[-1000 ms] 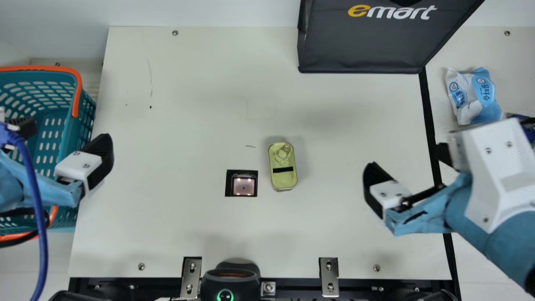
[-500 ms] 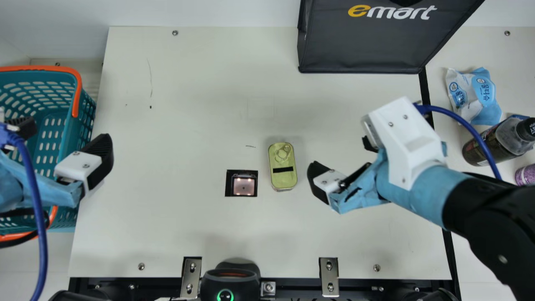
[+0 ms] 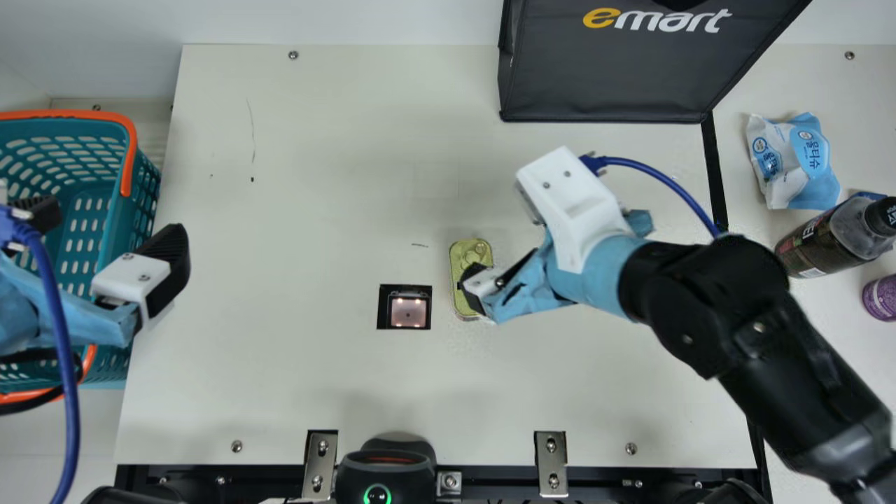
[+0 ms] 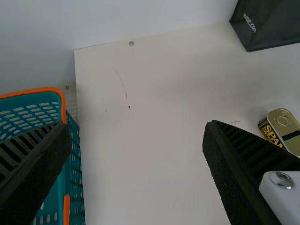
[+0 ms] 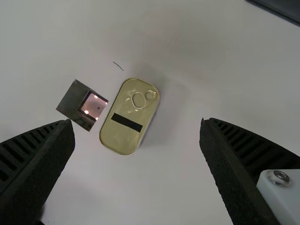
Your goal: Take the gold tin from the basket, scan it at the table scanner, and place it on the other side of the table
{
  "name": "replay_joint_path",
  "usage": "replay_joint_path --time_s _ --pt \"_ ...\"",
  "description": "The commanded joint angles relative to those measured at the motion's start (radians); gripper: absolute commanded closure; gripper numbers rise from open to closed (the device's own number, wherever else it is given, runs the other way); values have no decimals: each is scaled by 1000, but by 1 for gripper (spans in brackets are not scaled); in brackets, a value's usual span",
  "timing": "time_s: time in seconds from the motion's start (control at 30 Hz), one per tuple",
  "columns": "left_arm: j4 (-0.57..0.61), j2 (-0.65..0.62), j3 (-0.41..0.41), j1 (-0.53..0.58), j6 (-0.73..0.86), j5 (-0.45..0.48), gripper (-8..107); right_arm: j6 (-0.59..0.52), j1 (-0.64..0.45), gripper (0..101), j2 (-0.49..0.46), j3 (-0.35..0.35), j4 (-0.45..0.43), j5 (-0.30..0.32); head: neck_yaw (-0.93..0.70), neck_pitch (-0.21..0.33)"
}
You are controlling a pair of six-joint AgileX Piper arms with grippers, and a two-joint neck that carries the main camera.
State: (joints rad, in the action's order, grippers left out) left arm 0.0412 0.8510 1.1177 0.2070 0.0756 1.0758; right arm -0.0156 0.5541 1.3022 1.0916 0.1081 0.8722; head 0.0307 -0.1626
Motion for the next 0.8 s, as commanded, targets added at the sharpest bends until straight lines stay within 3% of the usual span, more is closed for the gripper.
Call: replay_joint_path --time_s 0.0,0.47,0.77 --pt "0 0 0 0 0 0 9 68 29 6 40 8 -32 -8 -3 24" --pt "0 0 0 0 0 0 9 494 169 6 229 64 -281 -19 -3 24" --pt "0 0 0 0 0 0 9 685 221 6 301 67 -332 -11 -3 24"
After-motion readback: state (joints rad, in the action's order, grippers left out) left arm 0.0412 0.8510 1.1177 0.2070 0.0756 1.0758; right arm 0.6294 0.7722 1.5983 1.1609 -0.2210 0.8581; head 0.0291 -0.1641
